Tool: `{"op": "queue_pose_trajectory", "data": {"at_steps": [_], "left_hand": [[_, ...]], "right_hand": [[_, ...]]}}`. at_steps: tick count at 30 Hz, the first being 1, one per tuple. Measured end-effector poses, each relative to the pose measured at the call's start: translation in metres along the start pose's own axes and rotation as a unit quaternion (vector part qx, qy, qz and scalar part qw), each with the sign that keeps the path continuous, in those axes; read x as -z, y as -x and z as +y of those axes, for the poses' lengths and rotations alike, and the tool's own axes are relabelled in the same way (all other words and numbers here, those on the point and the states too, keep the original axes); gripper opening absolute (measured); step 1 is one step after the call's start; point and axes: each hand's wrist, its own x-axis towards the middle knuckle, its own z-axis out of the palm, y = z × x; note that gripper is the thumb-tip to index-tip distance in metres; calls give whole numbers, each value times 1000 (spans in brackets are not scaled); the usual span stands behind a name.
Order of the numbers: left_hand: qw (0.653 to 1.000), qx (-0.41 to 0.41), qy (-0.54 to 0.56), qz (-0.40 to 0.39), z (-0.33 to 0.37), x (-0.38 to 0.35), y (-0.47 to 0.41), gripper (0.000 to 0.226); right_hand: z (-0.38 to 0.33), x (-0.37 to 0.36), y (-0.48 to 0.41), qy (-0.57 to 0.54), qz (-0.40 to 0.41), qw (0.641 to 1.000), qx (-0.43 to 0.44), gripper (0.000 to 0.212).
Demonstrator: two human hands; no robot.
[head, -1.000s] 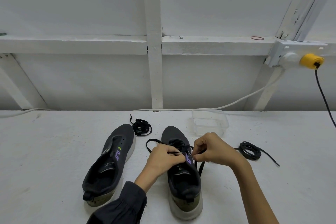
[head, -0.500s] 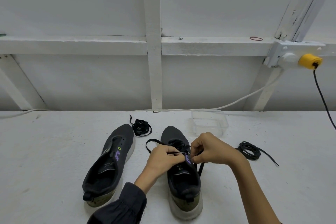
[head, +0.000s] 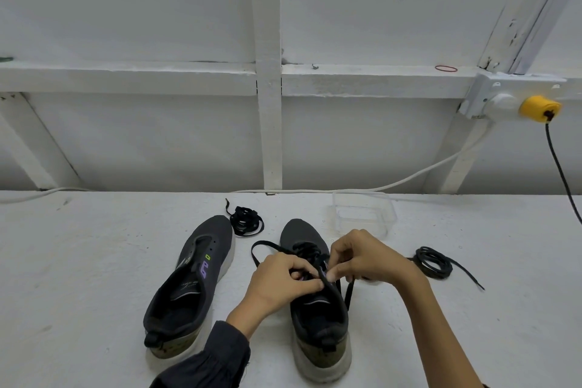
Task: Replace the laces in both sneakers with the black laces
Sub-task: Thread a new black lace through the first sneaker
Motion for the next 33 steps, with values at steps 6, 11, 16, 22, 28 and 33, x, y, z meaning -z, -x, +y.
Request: {"op": "queue_pose_trajectory", "data": {"at_steps": [6, 11, 16, 22, 28, 33], "left_hand": [[999, -23, -21, 40, -2, -7, 4, 24], [998, -23, 4, 58, 0, -11, 6, 24], [997, -28, 24, 64, -2, -15, 6, 25], [986, -6, 158, 55, 0, -5, 6, 11], [961, 30, 261, 90, 5, 14, 8, 17], [975, 9, 215, 50, 6, 19, 10, 18]], "right_hand": [[7, -2, 0, -65, -15, 998, 10, 8], [8, -11, 1, -100, -3, 995, -4, 21], [7, -13, 0, -98, -8, 995, -11, 18], [5, -10, 3, -127, -19, 992, -12, 16], [2, -12, 10, -97, -15, 995, -13, 26], [-2, -25, 8, -20, 74, 997, 30, 14]]}}
